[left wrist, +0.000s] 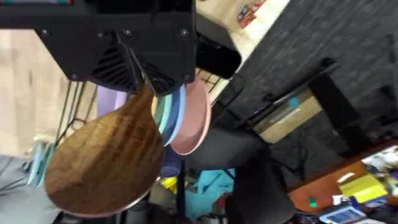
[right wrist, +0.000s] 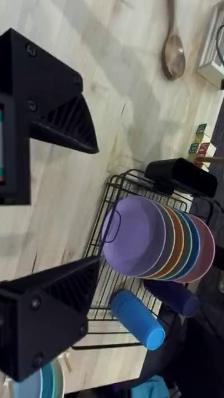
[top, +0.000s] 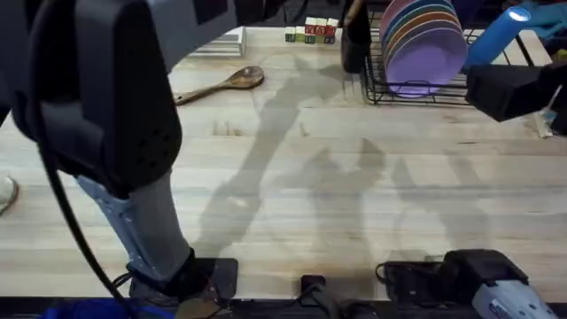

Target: Pick up the spoon on the table one by one and put them onto the rack

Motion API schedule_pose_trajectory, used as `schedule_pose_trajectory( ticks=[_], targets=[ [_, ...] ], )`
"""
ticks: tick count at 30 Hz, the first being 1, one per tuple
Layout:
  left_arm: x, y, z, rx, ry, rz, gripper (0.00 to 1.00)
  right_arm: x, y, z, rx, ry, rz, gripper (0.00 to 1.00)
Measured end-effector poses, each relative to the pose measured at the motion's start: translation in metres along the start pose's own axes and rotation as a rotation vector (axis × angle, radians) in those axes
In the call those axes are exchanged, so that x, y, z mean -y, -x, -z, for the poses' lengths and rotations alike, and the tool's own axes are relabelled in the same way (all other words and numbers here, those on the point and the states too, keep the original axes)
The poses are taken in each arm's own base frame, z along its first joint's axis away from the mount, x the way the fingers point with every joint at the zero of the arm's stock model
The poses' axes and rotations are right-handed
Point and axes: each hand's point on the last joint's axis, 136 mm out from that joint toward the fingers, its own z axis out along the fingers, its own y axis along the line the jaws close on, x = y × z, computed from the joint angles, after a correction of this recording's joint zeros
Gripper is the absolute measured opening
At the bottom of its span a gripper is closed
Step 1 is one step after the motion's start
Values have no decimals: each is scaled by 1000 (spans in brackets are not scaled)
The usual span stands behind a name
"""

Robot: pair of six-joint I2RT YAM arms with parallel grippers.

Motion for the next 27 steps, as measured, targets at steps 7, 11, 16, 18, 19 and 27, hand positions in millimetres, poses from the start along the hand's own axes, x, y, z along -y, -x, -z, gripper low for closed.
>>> schedule_pose_trajectory(
  ticks=[7,11,16,18,19,27],
  targets=[
    [12,-2,-9,13,-48,44,43,0,0,0,0,0,0,993],
    [18,-1,-12,16,-65,48,43,0,0,0,0,0,0,993],
    [17,-14,-18,2,-71,64,43,0,0,0,0,0,0,993],
    [15,-26,-23,-15,-75,80,43,0,0,0,0,0,0,993],
    [15,-34,-25,-26,-77,89,43,0,0,0,0,0,0,993],
    [16,-90,-36,-144,-91,192,43,0,0,0,0,0,0,993]
  ],
)
